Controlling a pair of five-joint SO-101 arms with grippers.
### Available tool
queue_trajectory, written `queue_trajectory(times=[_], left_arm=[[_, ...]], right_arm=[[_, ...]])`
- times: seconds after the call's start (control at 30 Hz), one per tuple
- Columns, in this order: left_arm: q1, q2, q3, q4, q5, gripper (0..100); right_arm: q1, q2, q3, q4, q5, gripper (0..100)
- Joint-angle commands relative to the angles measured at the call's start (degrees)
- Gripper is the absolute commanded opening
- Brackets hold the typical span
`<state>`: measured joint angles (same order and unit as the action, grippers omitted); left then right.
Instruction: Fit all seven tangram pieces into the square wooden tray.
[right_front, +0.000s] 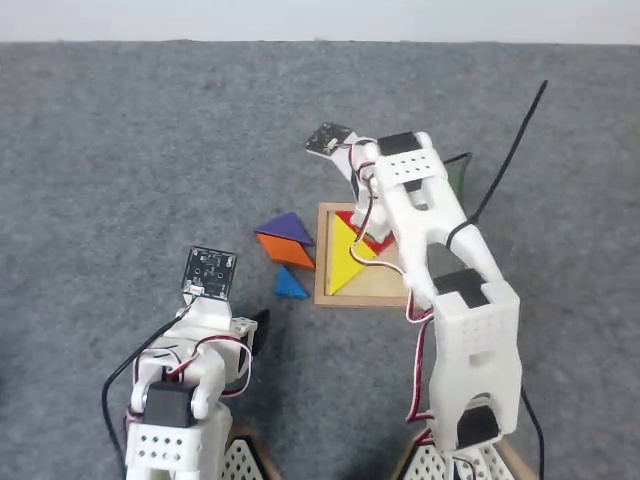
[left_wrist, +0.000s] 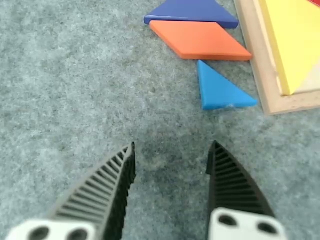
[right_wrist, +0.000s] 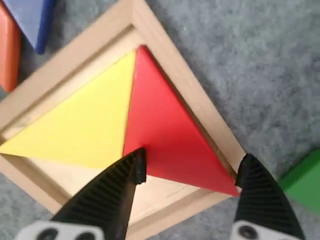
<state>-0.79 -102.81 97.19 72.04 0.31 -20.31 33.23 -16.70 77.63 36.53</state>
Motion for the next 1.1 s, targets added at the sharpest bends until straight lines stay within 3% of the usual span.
queue_trajectory(times=[0.0, 0.2, 0.43, 0.77, 1.07], left_arm=[[-0.1, -1.2, -0.7, 0.2, 0.5, 23], [-0.1, -1.2, -0.7, 0.2, 0.5, 23], [-0.1, -1.2, -0.7, 0.2, 0.5, 23], [-0.1, -1.2, -0.7, 0.2, 0.5, 23], [-0.1, -1.2, -0.7, 0.2, 0.5, 23]], right_arm=[[-0.7, -0.8, -1.8, -0.9, -2.3, 28.5], [-0.7, -6.1, 0.4, 4.0, -3.9, 28.5], [-5.0, -8.2, 14.7, -6.5, -3.7, 28.5], [-5.4, -9.6, 15.6, -8.0, -5.7, 28.5], [-5.3, -29.1, 23.3, -7.2, -8.6, 28.5]])
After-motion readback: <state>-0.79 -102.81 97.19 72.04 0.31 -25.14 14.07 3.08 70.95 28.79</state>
